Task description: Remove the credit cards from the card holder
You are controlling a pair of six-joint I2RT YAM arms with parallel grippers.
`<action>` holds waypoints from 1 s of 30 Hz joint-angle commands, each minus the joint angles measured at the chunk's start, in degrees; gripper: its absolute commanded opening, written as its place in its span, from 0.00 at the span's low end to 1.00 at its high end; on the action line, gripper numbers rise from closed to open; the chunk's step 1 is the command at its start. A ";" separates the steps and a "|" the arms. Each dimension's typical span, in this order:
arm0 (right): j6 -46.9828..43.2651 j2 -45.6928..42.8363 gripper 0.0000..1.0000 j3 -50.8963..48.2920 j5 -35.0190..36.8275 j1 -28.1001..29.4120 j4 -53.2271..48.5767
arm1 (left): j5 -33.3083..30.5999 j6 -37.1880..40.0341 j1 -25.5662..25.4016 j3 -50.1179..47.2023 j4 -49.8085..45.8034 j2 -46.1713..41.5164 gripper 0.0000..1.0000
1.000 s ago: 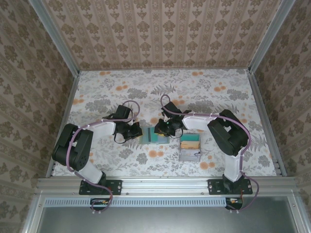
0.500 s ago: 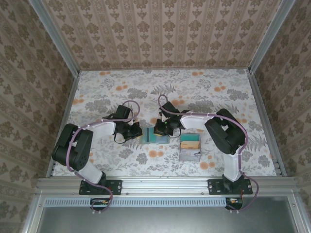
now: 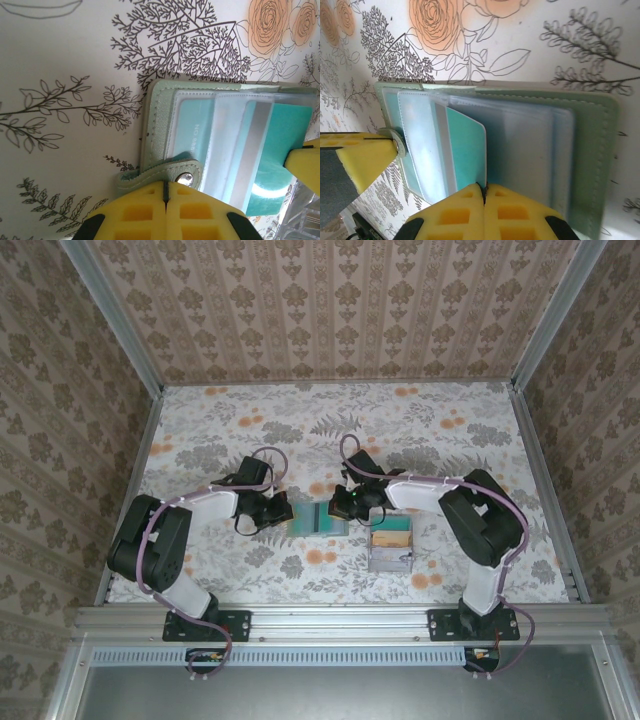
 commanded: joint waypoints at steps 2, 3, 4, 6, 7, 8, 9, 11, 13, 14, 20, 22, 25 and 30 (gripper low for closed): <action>-1.59 -2.23 0.02 -2.13 3.17 -0.71 -4.80 | -2.28 1.35 0.45 -1.30 -2.81 0.39 0.00; -1.83 -2.76 0.02 -2.31 3.37 -0.88 -5.14 | -2.35 1.41 0.45 -1.32 -2.85 0.26 0.00; -1.95 -3.19 0.02 -2.40 3.55 -1.11 -5.53 | -2.41 1.45 0.45 -1.46 -2.93 0.15 0.00; -2.22 -4.16 0.02 -2.87 3.99 -1.66 -6.16 | -2.45 1.43 0.45 -1.50 -2.93 0.01 0.00; -2.29 -4.69 0.02 -3.23 3.91 -2.06 -6.41 | -2.46 1.47 0.41 -1.50 -2.94 -0.05 0.00; -2.49 -5.15 0.02 -3.48 4.04 -2.33 -6.74 | -2.38 1.47 0.40 -1.54 -2.93 -0.08 0.00; -2.60 -5.87 0.02 -3.79 4.16 -2.62 -7.03 | -2.38 1.51 0.41 -1.59 -2.97 -0.24 0.00; -3.01 -7.29 0.00 -4.24 4.33 -3.08 -7.70 | -2.37 1.52 0.52 -1.59 -3.02 -0.41 0.00; -3.64 -9.15 0.00 -4.12 4.44 -3.34 -8.89 | -2.32 1.58 0.54 -1.59 -3.00 -0.82 0.00; -4.14 -9.91 0.00 -3.72 4.55 -3.36 -9.81 | -2.31 1.61 0.53 -1.56 -3.11 -1.02 0.00; -8.30 -14.85 0.00 1.47 4.80 -3.29 -17.38 | -1.85 1.76 0.48 0.08 -4.31 -3.70 0.00; -10.38 -16.28 0.00 4.05 5.25 -3.27 -20.79 | -1.85 2.01 0.62 1.01 -5.03 -5.31 0.00; -16.21 -18.21 0.00 8.29 7.38 -3.09 -28.52 | -1.79 2.31 0.63 2.55 -5.98 -7.77 0.00; -28.68 -20.89 0.00 14.45 11.68 -2.88 -41.08 | -1.59 2.66 0.63 3.47 -5.83 -12.82 0.20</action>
